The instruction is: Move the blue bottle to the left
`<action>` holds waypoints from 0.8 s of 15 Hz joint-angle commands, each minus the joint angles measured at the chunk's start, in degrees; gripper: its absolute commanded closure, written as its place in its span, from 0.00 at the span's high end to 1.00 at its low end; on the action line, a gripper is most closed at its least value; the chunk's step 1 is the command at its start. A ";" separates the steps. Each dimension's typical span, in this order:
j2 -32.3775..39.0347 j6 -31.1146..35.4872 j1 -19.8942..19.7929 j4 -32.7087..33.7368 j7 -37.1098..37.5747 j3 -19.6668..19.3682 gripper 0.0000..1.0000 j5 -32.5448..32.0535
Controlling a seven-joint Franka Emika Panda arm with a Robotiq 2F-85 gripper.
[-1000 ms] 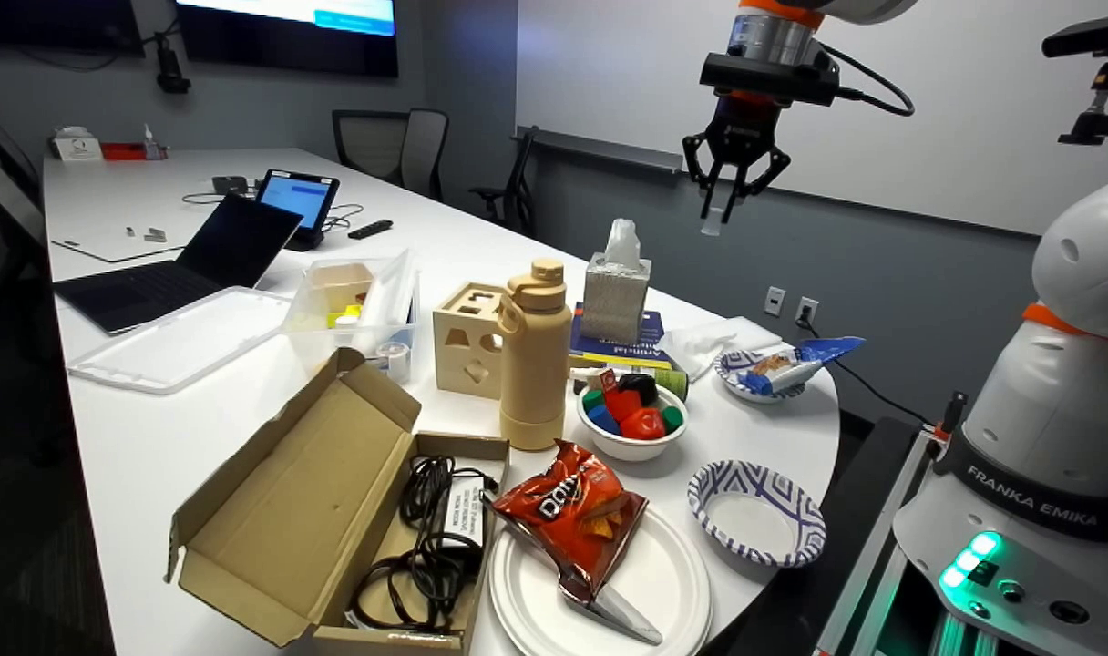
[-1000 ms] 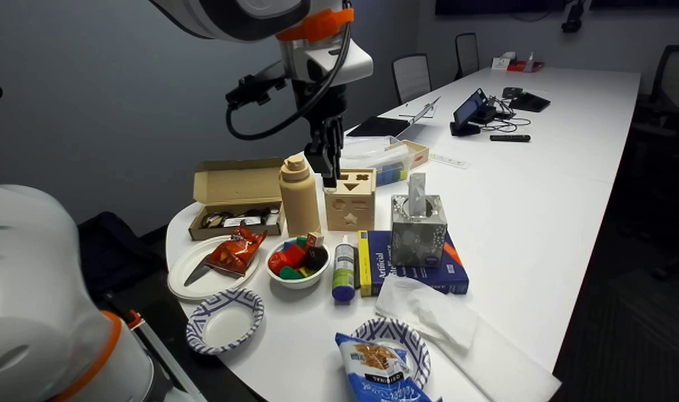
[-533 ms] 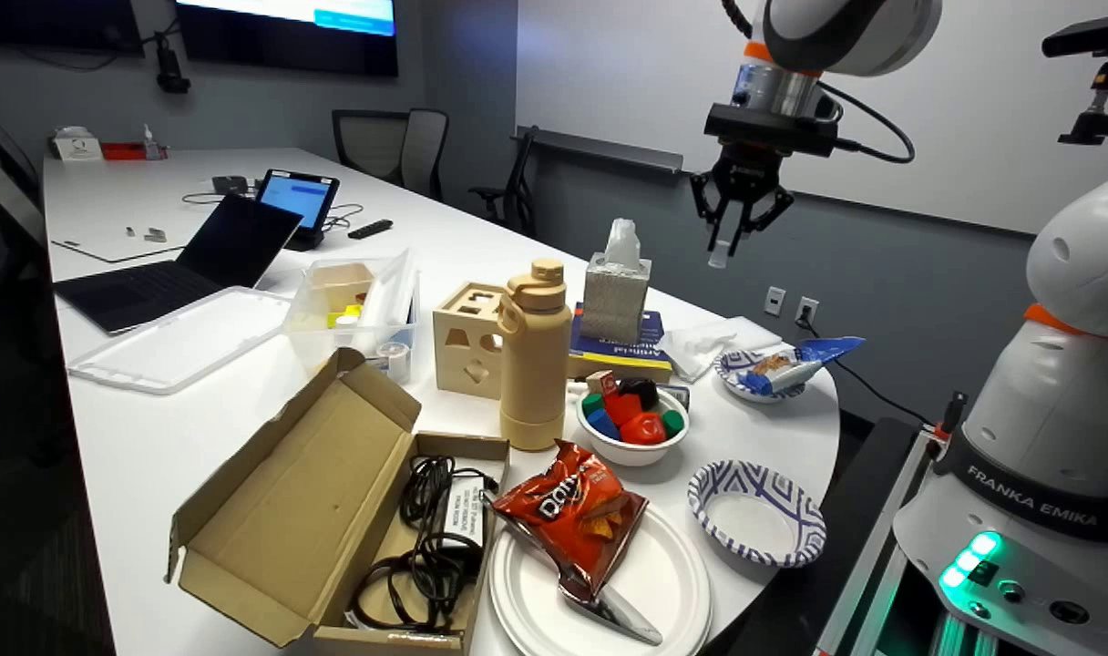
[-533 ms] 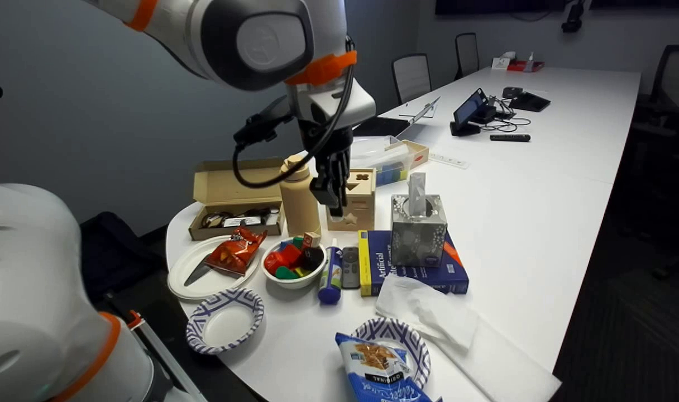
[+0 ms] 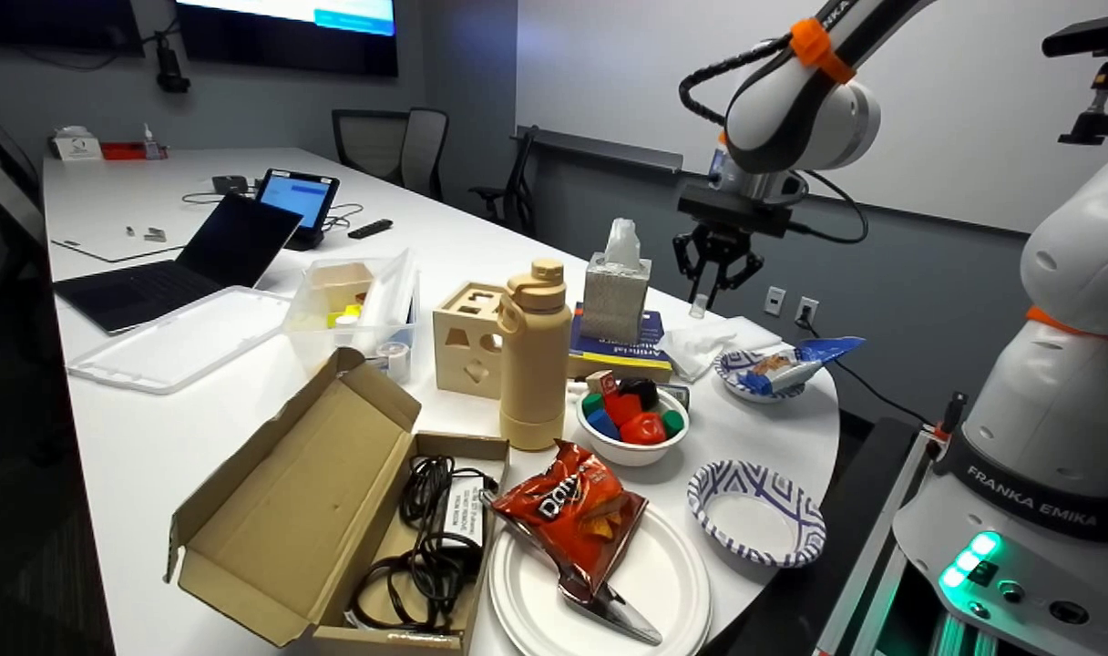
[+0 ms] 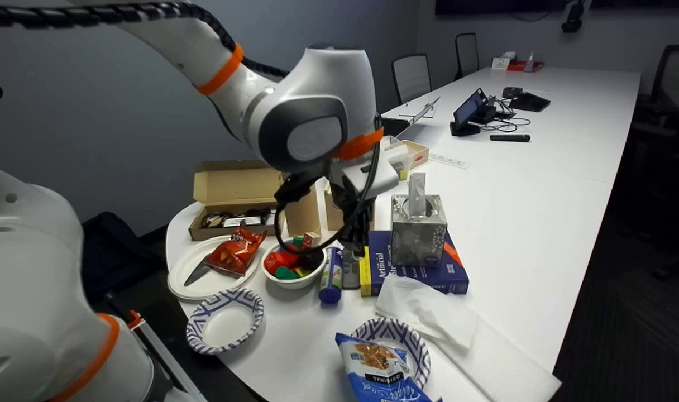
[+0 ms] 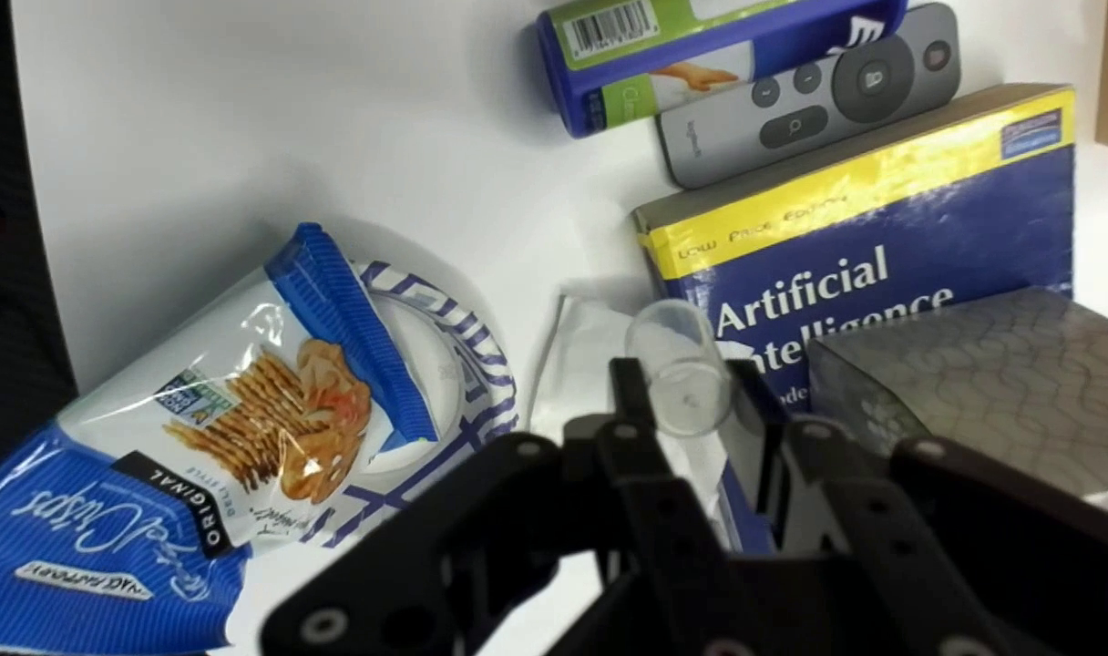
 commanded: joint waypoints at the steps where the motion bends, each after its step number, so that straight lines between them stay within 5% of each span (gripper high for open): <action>1: 8.63 6.85 0.57 0.04 1.31 -1.64 0.06 -0.64; 12: 18.84 14.26 5.83 0.59 -2.27 -7.14 0.06 6.08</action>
